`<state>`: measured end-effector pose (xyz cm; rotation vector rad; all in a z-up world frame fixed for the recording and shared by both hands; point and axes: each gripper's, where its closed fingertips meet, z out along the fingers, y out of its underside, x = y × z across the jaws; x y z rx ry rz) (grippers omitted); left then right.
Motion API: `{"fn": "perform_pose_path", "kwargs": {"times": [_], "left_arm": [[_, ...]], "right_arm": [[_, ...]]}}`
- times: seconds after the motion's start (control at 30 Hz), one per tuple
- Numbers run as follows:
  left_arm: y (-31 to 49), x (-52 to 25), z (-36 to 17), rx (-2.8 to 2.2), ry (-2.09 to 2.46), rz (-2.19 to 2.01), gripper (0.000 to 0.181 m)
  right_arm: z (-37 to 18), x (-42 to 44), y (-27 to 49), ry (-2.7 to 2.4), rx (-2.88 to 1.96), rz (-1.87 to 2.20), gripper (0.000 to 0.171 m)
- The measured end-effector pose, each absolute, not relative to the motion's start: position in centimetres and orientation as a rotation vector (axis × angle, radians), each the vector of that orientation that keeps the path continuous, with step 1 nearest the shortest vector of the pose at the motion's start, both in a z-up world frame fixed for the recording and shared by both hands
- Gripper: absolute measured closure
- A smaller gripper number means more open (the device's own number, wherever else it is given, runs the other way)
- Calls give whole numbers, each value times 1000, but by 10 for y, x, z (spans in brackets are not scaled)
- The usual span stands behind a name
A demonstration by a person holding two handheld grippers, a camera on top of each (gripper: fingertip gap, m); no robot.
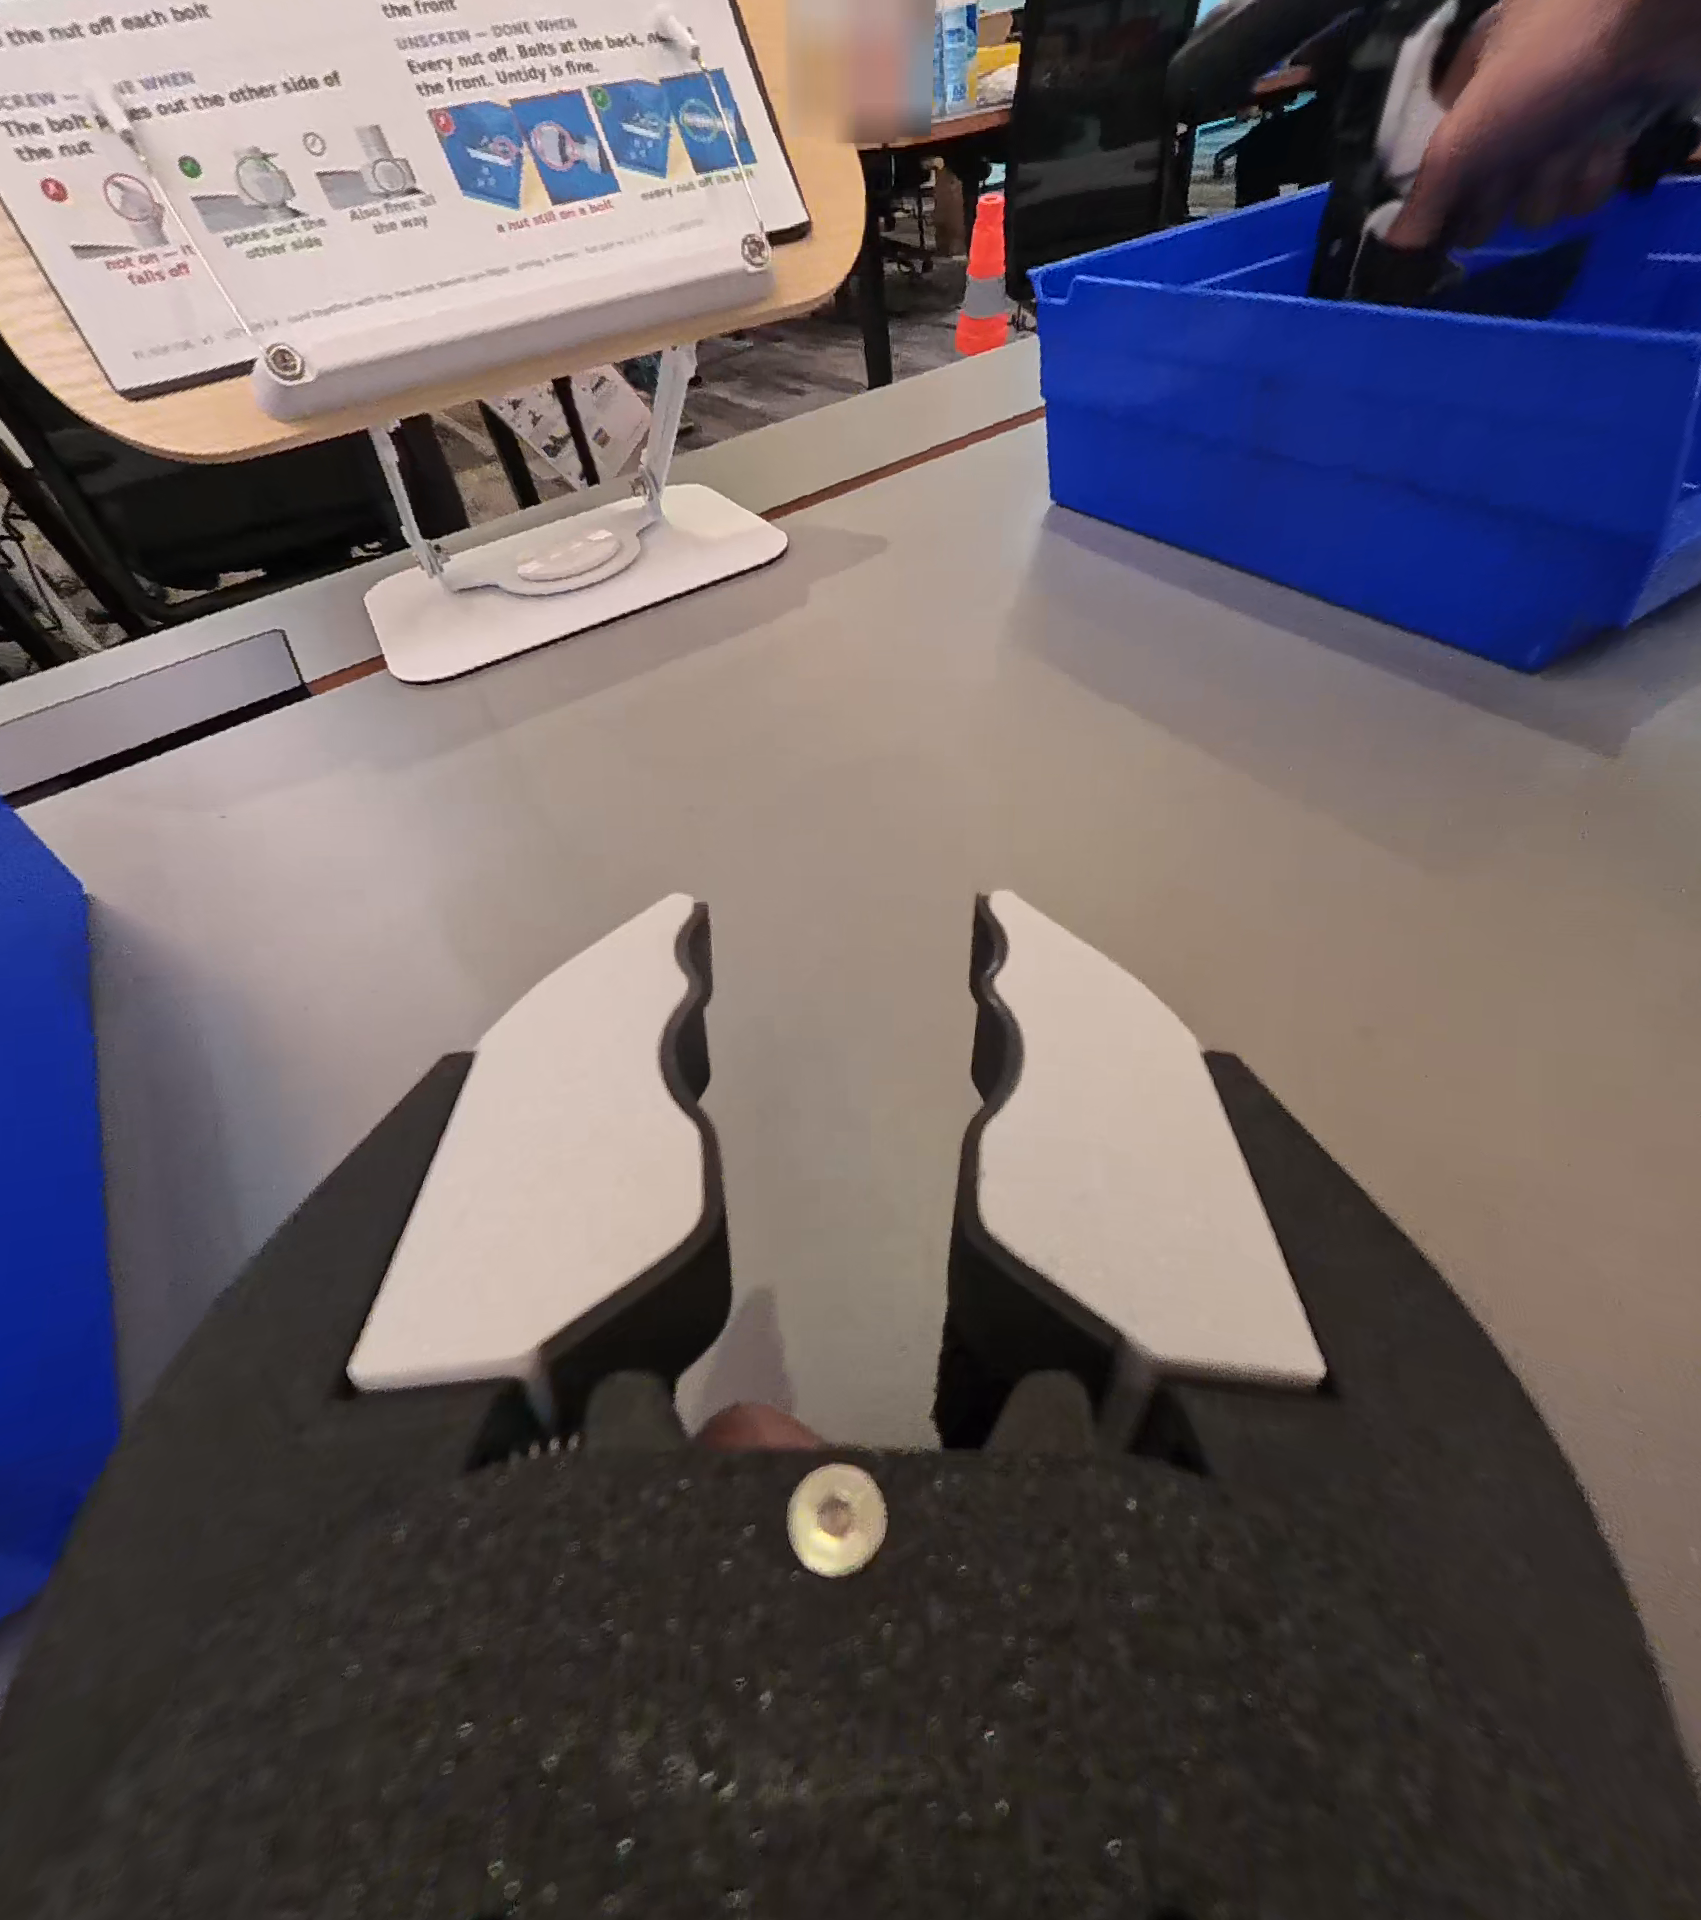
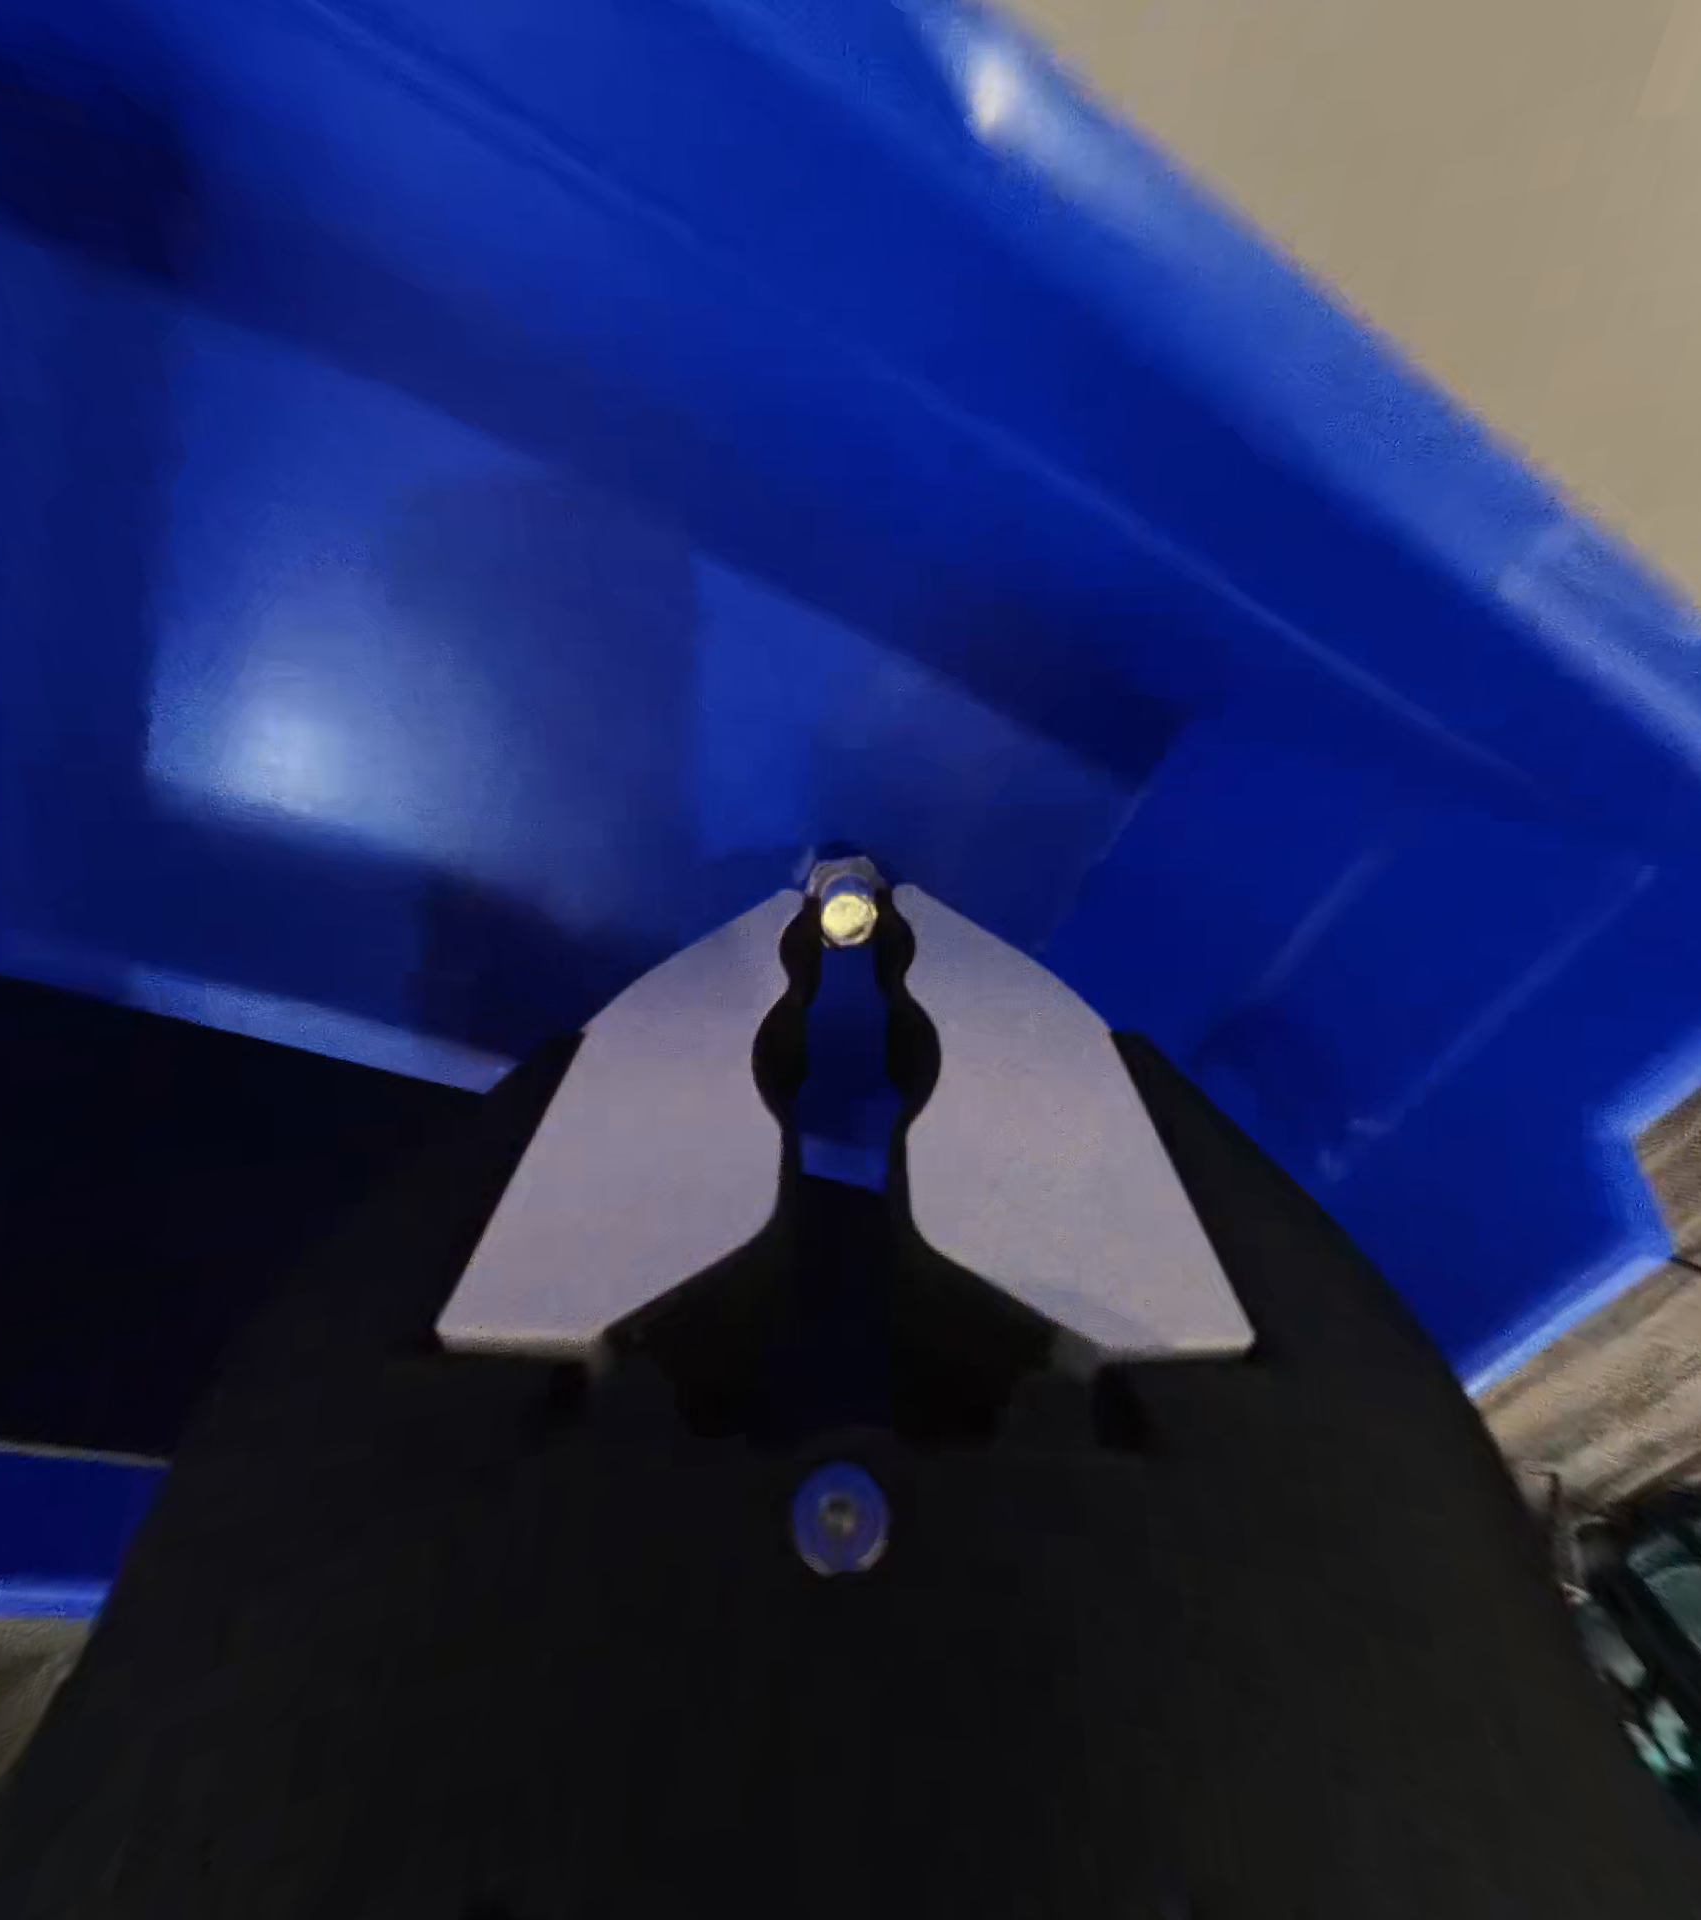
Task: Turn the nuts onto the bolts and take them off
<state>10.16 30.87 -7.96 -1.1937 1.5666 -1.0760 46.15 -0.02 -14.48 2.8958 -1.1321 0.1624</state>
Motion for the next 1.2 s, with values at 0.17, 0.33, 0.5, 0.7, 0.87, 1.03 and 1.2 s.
{"fn": "perform_pose_path", "kwargs": {"times": [0.17,0.33,0.5,0.7,0.87,1.03,1.2], "left_arm": [[310,101,-78,-1200,1557,-1097,134],[309,102,-79,-1194,1569,-1088,132],[309,101,-78,-1188,1558,-1089,132],[328,101,-67,-1224,1418,-1099,132],[347,100,-60,-1298,1298,-1130,132],[347,101,-62,-1315,1308,-1131,131],[348,103,-65,-1325,1317,-1111,130]], "right_arm": [[-145,458,-3,-1017,2797,137,161],[-137,472,2,-1109,2896,255,139],[-58,454,34,-1259,3193,782,134],[17,293,140,-1058,3762,1538,142],[-39,198,200,-1421,4048,1131,132],[-61,175,218,-1411,4089,1189,128],[-69,172,222,-1398,4114,1069,126]]}}
